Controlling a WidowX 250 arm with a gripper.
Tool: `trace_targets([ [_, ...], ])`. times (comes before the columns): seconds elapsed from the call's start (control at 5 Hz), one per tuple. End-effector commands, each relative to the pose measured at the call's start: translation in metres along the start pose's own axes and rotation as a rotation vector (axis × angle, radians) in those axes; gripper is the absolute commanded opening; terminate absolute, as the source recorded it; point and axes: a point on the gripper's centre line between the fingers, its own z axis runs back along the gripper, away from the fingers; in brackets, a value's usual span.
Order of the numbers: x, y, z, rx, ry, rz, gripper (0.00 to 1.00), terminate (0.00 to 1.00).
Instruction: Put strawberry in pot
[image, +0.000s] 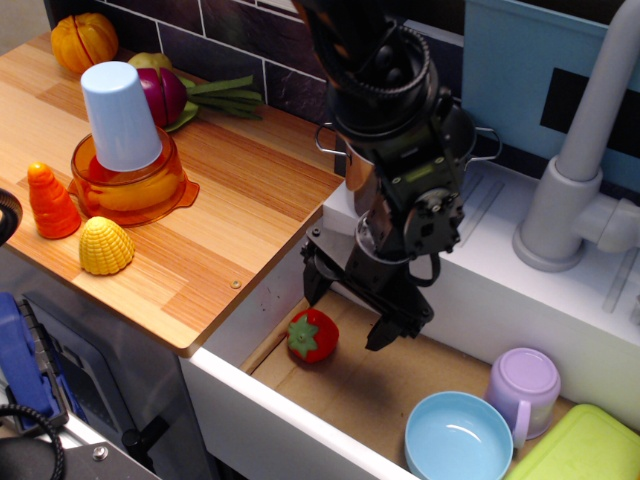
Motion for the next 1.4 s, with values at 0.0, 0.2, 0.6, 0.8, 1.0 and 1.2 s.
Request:
trace_targets([
  [0.0,0.003,0.003,-0.004,-0.016,-0.043,0.001,1.00,0.00],
  [0.2,0.001,0.007,-0.012,-0.020,-0.064,0.001,1.00,0.00],
  [0.6,-0.003,0.006,-0.027,-0.044,-0.098,0.032,1.00,0.00],
  [0.8,-0.006,0.005,-0.034,-0.066,-0.119,0.076,1.00,0.00],
  [1.0,-0.005,0.003,-0.037,-0.072,-0.121,0.097,1.00,0.00],
  [1.2,-0.004,-0.004,-0.026,-0.078,-0.095,0.126,0.00,0.00],
])
